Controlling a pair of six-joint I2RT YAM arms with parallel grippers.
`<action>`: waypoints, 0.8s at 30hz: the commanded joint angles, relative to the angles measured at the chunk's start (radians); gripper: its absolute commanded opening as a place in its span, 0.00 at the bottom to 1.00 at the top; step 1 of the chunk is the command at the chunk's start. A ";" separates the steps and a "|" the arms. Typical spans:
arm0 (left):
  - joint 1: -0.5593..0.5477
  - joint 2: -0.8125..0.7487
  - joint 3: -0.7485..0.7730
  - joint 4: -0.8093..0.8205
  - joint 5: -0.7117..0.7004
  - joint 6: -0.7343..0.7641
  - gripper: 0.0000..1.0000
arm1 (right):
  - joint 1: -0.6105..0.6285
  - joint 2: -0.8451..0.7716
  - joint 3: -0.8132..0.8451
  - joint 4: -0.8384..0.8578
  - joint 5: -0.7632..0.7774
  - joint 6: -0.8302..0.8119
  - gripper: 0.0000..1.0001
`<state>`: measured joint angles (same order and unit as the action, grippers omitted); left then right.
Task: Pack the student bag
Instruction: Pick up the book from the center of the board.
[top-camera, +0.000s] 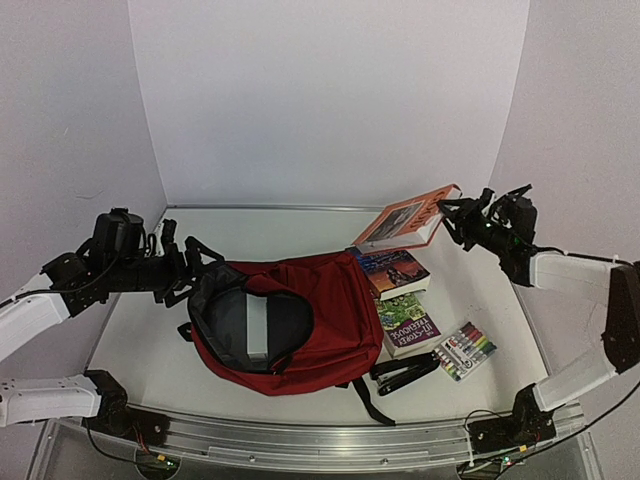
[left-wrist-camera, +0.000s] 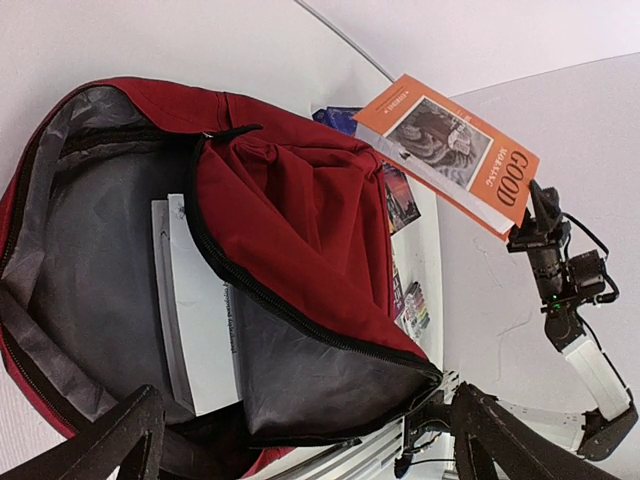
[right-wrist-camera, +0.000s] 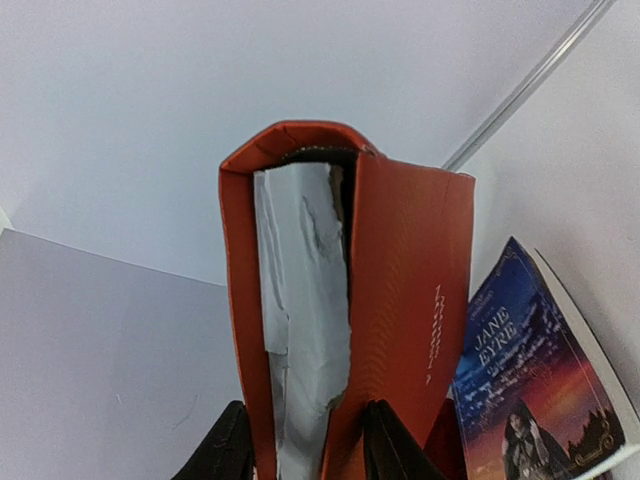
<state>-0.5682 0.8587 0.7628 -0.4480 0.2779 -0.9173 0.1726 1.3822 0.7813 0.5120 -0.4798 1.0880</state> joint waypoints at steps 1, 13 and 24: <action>0.006 -0.058 -0.030 -0.046 -0.022 -0.012 1.00 | 0.002 -0.215 -0.118 -0.212 0.043 -0.086 0.38; 0.007 -0.137 -0.070 -0.084 -0.032 -0.032 1.00 | 0.002 -0.343 -0.415 -0.213 0.055 -0.047 0.44; 0.007 -0.153 -0.077 -0.095 -0.042 -0.041 1.00 | 0.001 -0.173 -0.461 0.031 0.085 -0.006 0.53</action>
<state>-0.5674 0.7218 0.6891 -0.5416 0.2569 -0.9476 0.1726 1.1552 0.3469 0.3653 -0.4197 1.0541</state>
